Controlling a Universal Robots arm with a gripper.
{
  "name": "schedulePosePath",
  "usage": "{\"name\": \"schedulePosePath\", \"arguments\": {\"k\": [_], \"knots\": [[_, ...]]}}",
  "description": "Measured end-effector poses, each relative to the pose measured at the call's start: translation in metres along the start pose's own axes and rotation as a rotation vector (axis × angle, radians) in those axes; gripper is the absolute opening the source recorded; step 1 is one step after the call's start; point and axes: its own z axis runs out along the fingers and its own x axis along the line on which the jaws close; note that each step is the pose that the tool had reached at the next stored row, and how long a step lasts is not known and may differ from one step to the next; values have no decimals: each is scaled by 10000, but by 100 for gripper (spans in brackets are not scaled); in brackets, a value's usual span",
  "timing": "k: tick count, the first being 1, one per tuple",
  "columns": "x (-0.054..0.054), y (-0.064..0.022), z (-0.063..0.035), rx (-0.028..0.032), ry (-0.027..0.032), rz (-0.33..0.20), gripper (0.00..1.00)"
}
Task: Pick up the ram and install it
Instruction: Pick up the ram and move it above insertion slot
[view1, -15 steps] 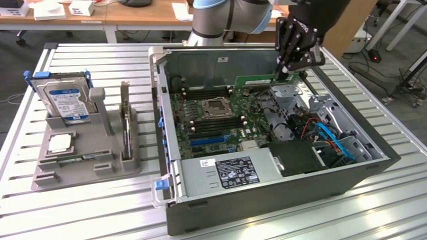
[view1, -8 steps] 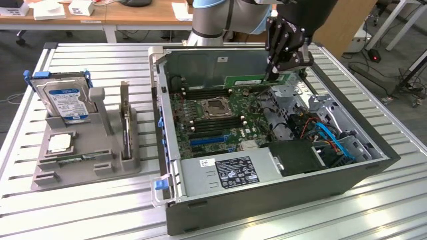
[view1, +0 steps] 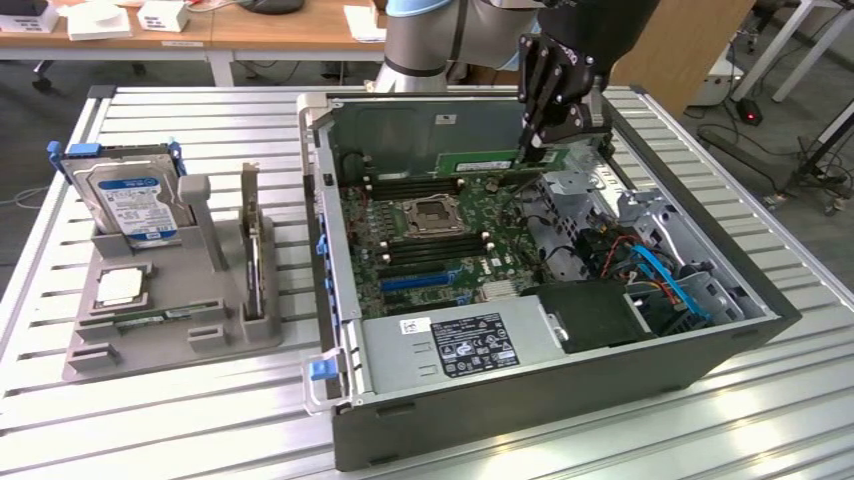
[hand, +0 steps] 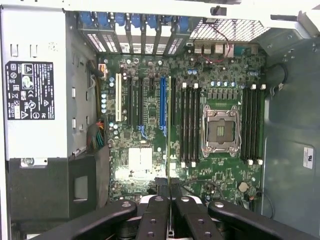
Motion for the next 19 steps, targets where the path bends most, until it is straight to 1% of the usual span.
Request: {"name": "schedulePosePath", "arguments": {"k": [6, 19], "knots": [[-5, 1, 1, 0, 0, 0, 11], [-182, 2, 26, 0, 0, -1, 11]]}}
